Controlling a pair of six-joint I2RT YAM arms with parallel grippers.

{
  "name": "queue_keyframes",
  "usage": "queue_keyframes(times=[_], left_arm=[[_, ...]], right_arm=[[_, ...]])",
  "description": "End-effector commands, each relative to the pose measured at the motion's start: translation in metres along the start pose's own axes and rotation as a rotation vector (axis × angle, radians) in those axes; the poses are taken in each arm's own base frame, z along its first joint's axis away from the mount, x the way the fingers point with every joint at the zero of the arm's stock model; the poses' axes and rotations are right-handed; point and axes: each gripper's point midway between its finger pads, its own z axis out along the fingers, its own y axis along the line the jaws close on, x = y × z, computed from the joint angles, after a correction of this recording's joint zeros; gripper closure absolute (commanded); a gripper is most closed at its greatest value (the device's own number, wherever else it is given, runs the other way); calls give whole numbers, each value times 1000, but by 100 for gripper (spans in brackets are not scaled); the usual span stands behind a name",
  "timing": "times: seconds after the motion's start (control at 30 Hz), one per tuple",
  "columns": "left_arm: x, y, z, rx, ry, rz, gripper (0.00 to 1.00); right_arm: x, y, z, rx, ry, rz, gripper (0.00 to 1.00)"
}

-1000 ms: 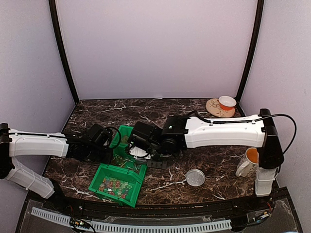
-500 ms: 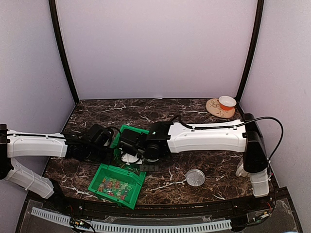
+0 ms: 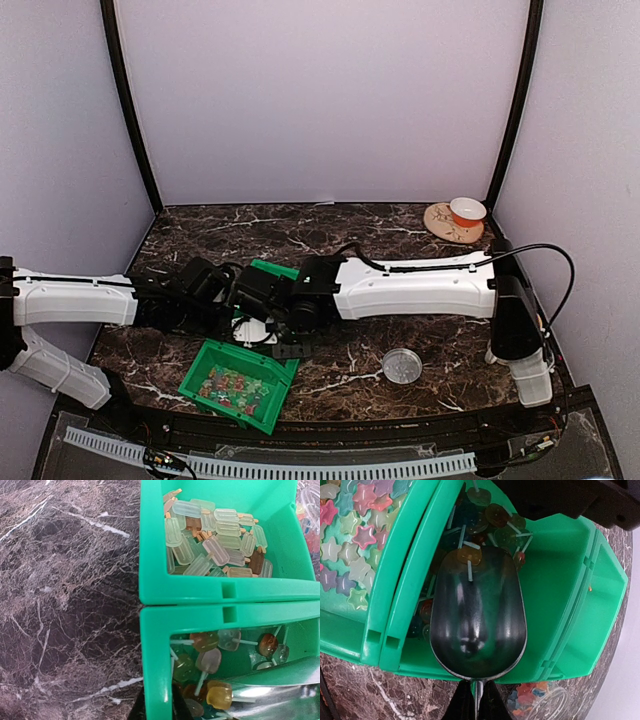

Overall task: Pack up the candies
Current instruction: Scoop the fake candies from the storage box.

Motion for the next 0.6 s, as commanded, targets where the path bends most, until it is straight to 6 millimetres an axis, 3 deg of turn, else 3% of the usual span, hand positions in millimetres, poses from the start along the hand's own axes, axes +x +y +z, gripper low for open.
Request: queue_keyframes(times=[0.0, 0.3, 0.57], left_arm=[[-32, -11, -15, 45, -133, -7, 100], [-31, -11, -15, 39, -124, -7, 100], [-30, -9, -15, 32, -119, -10, 100]], right_arm=[[-13, 36, 23, -130, -101, -14, 100], [-8, 22, 60, -94, -206, 217, 100], [-21, 8, 51, -116, -426, 374, 100]])
